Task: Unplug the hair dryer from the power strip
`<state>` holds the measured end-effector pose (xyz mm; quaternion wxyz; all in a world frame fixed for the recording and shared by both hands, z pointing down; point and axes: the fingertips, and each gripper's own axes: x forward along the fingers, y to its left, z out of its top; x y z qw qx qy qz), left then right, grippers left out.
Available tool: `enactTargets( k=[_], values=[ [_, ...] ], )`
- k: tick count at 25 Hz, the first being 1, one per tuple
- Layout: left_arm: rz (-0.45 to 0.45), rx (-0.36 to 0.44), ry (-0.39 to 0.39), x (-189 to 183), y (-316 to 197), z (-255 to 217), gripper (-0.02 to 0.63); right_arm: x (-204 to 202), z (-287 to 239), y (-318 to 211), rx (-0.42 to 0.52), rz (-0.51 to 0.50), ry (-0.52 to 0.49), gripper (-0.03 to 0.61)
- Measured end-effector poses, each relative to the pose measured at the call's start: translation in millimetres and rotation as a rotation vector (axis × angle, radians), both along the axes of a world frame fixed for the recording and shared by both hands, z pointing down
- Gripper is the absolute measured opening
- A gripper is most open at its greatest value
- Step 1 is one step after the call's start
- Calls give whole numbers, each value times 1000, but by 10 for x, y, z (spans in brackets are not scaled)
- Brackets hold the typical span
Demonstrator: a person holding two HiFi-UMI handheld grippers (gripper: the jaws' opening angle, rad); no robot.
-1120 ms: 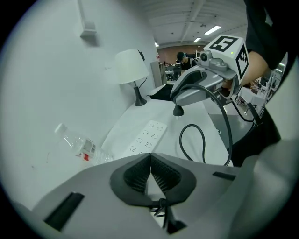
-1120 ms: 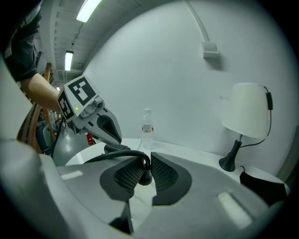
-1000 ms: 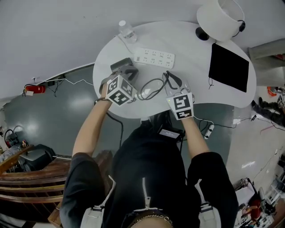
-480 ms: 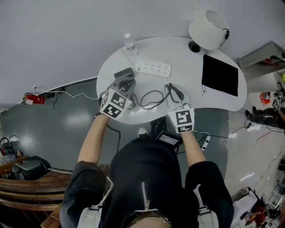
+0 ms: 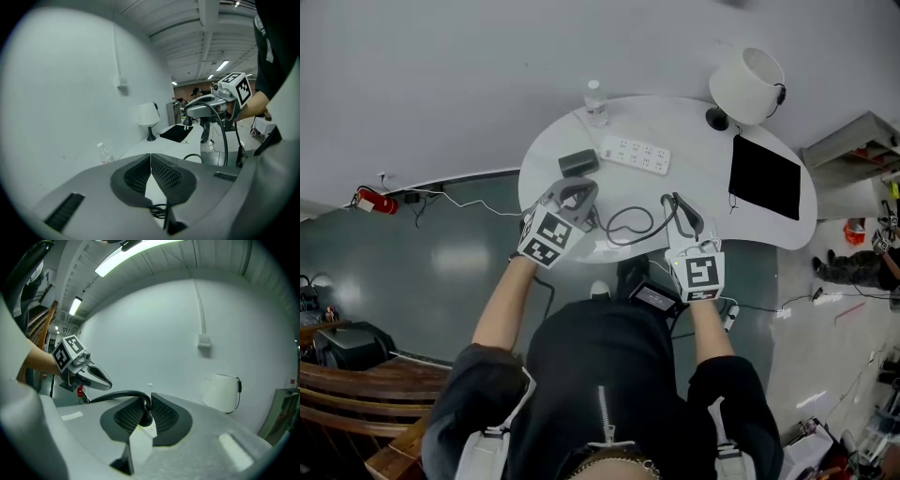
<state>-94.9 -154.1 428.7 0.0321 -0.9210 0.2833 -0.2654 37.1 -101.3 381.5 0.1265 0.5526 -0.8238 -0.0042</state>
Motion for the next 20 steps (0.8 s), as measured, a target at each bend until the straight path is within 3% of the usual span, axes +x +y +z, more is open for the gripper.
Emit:
enactTargets(
  k=[7, 20],
  values=[
    [22, 42, 39, -100, 155, -193, 14, -137, -118, 97, 23, -21, 11, 43],
    [29, 36, 76, -90, 271, -233, 14, -187, -107, 209, 17, -42, 30, 43]
  ],
)
